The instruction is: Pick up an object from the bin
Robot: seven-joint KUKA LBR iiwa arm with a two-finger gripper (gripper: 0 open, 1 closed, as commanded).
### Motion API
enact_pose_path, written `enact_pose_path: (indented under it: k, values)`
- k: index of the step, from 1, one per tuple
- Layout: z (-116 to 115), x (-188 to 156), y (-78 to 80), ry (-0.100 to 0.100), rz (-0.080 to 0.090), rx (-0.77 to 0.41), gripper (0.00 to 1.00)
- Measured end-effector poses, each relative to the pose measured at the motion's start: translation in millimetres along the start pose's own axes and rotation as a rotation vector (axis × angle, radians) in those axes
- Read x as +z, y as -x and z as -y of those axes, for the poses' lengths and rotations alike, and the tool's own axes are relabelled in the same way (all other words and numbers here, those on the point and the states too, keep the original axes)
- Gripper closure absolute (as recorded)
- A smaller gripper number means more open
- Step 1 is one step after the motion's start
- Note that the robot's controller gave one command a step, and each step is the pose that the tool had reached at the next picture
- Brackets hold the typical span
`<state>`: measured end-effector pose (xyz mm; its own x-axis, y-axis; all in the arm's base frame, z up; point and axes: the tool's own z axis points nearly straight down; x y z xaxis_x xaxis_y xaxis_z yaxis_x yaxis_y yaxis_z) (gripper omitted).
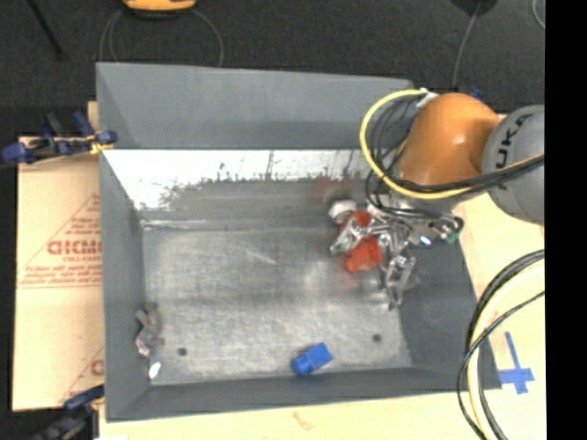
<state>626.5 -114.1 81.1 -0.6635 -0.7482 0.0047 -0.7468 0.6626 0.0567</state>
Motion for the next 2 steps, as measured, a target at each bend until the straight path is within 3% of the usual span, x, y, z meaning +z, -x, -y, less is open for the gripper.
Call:
enact_pose_path:
  k: [2]
  values:
    - [-2.3,2.1,-1.2,0.009,-0.004,-0.074,0.00]
